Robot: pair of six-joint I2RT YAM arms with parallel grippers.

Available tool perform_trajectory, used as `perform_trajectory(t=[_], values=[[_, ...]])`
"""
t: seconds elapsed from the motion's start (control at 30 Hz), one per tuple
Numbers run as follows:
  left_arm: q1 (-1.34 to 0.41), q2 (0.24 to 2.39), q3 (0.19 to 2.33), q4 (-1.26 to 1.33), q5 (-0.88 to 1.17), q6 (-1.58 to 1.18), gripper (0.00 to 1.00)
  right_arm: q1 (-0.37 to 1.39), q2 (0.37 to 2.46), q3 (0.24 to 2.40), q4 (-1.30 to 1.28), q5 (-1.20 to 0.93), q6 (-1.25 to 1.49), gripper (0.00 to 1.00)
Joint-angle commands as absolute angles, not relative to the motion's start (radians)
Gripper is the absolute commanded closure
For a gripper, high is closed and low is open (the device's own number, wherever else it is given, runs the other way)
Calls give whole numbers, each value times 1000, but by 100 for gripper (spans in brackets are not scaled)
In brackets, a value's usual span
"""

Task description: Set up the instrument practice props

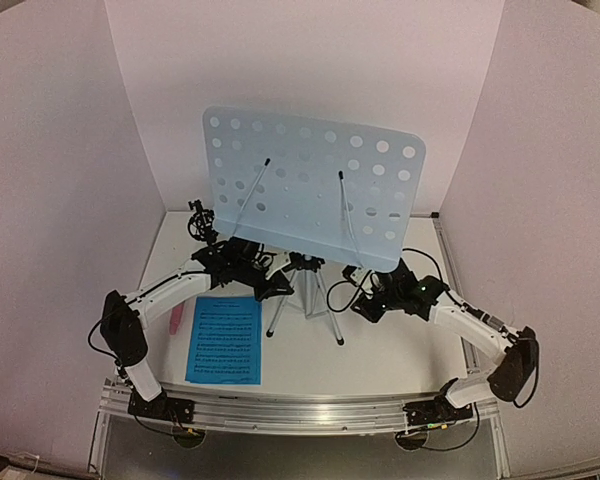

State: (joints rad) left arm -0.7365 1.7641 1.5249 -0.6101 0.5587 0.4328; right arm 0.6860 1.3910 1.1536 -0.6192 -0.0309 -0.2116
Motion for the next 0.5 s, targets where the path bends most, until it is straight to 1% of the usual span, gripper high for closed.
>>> perform_trajectory(t=[0.0, 0.23, 0.47], values=[[-716, 1765, 1515, -722, 451, 454, 100, 694, 1368, 1122, -545, -88, -162, 49], [-732, 1764, 1522, -699, 431, 480, 100, 745, 1401, 1097, -308, -114, -68, 39], [-735, 1769, 1524, -698, 429, 481, 100, 791, 1496, 1093, -158, -100, -9, 39]])
